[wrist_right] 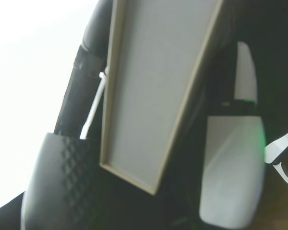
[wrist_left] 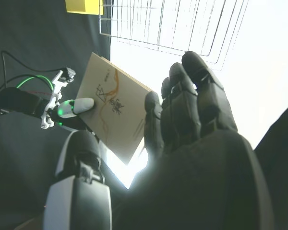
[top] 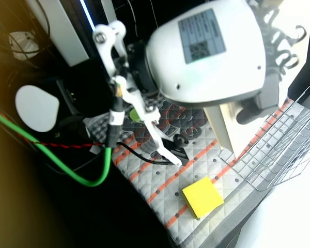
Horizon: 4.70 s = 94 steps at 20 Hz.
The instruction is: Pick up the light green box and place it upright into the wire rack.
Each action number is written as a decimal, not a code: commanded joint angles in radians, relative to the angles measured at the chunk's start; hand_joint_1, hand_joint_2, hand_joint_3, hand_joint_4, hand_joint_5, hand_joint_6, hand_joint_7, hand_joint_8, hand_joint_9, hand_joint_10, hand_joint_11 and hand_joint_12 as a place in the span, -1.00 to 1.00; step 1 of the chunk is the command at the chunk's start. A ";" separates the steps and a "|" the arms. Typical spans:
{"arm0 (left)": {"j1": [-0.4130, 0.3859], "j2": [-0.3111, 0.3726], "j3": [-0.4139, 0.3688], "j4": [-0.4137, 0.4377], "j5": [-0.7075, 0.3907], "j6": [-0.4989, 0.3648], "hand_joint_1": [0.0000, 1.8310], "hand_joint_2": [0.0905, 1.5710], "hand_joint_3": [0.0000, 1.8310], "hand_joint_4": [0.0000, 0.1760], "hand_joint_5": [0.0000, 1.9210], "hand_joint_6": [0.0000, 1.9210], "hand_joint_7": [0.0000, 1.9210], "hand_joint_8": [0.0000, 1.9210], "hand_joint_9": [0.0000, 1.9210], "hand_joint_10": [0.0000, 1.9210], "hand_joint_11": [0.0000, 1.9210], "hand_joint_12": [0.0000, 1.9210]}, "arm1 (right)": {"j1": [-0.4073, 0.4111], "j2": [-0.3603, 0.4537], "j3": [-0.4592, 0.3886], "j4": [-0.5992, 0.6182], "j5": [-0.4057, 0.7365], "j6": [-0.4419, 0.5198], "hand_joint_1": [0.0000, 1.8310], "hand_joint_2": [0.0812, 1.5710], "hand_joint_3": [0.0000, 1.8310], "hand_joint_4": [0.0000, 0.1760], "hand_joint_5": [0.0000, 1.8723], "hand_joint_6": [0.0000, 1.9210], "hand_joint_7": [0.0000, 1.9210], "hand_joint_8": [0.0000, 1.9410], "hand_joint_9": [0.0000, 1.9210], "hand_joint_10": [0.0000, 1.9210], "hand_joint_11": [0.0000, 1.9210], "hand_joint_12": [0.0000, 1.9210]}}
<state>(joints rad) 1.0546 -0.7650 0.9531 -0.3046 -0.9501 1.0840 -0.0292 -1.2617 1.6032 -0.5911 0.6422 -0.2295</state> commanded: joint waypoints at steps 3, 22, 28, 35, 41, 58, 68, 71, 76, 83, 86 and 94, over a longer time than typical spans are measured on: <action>-0.017 -0.011 0.011 0.003 -0.108 -0.015 -0.62 0.37 -1.00 0.01 -0.66 -1.00 -0.72 -1.00 -0.66 -1.00 -0.92 -0.18 | 0.020 -0.008 0.030 0.059 0.063 0.004 0.23 0.51 -1.00 -1.00 -0.13 0.27 0.40 -0.59 0.45 -0.32 0.26 0.27; -0.019 -0.021 0.013 0.006 -0.106 -0.022 -0.62 0.38 -1.00 0.26 -0.66 -1.00 -0.72 -1.00 -0.62 -0.99 -0.89 -0.12 | -0.014 -0.010 0.033 0.065 0.051 0.004 0.35 0.47 -1.00 -1.00 -0.19 0.15 0.02 0.24 0.25 -0.11 0.07 0.40; -0.019 -0.022 0.013 0.006 -0.106 -0.023 -0.59 0.38 -1.00 0.04 -0.65 -1.00 -0.72 -1.00 -0.64 -1.00 -0.91 -0.12 | -0.016 -0.012 0.033 0.066 0.051 0.004 0.33 0.47 -1.00 -1.00 -0.17 0.15 0.09 0.09 0.25 -0.08 0.07 0.46; -0.020 -0.025 0.016 0.006 -0.105 -0.025 -0.58 0.38 -1.00 -0.03 -0.66 -1.00 -0.74 -1.00 -0.64 -1.00 -0.91 -0.12 | -0.020 -0.015 0.029 0.073 0.051 0.004 0.23 0.50 -1.00 -1.00 -0.12 0.26 0.26 -0.36 0.32 -0.14 0.13 0.39; -0.034 -0.043 0.032 0.009 -0.097 -0.026 -0.50 0.39 -1.00 -0.07 -0.66 -1.00 -0.75 -1.00 -0.69 -1.00 -0.97 -0.14 | -0.045 -0.048 0.058 0.103 0.043 0.004 0.25 0.49 -1.00 -1.00 -0.12 0.24 0.13 -0.08 0.32 -0.11 0.12 0.36; -0.040 -0.058 0.036 0.010 -0.091 -0.026 -0.65 0.36 -1.00 0.42 -0.70 -1.00 -0.75 -1.00 -0.67 -1.00 -1.00 0.04 | -0.075 -0.081 0.082 0.110 0.014 0.004 0.23 0.50 -1.00 -1.00 -0.12 0.25 0.33 -0.56 0.34 -0.17 0.17 0.37; -0.041 -0.065 0.039 0.012 -0.085 -0.027 -0.64 0.36 -1.00 0.35 -0.70 -1.00 -0.75 -1.00 -0.65 -1.00 -0.96 0.08 | -0.061 -0.080 0.059 0.081 0.020 0.004 0.24 0.49 -1.00 -1.00 -0.10 0.22 0.33 -0.42 0.41 -0.27 0.21 0.28; -0.041 -0.068 0.039 0.011 -0.080 -0.027 -0.64 0.36 -1.00 0.29 -0.69 -1.00 -0.74 -1.00 -0.65 -1.00 -0.98 0.01 | -0.047 -0.058 0.035 0.072 0.041 0.004 0.23 0.49 -1.00 -1.00 -0.10 0.23 0.32 -0.47 0.39 -0.24 0.28 0.24; -0.041 -0.070 0.040 0.009 -0.079 -0.027 -0.55 0.38 -1.00 0.01 -0.68 -1.00 -0.75 -1.00 -0.71 -1.00 -1.00 -0.14 | -0.037 -0.049 0.019 0.064 0.056 0.004 0.23 0.49 -1.00 -1.00 -0.11 0.24 0.37 -0.63 0.44 -0.42 0.36 0.03; -0.041 -0.074 0.041 0.009 -0.074 -0.027 -0.59 0.39 -1.00 0.26 -0.68 -1.00 -0.75 -1.00 -0.66 -0.99 -0.96 -0.05 | 0.016 -0.041 0.027 0.036 0.048 0.004 0.22 0.51 -1.00 -1.00 -0.14 0.28 0.46 -0.79 0.49 -0.57 0.20 0.11; -0.041 -0.076 0.041 0.009 -0.073 -0.028 -0.56 0.38 -1.00 0.05 -0.67 -1.00 -0.75 -1.00 -0.67 -0.99 -0.98 -0.08 | 0.019 -0.033 0.012 0.036 0.048 0.004 0.19 0.56 -1.00 -1.00 -0.21 0.38 0.41 -0.71 0.34 -0.36 -0.10 0.33; -0.041 -0.077 0.037 0.006 -0.067 -0.029 -0.59 0.39 -1.00 -0.02 -0.67 -1.00 -0.73 -1.00 -0.64 -0.99 -0.95 -0.06 | -0.020 -0.020 -0.005 0.106 0.059 0.004 0.20 0.55 -1.00 -1.00 -0.19 0.36 0.33 -0.64 0.36 -0.40 0.06 0.21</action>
<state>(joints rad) 1.0260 -0.8379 0.9897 -0.2985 -0.9043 1.0676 -0.0631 -1.2888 1.5982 -0.5369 0.5915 -0.2329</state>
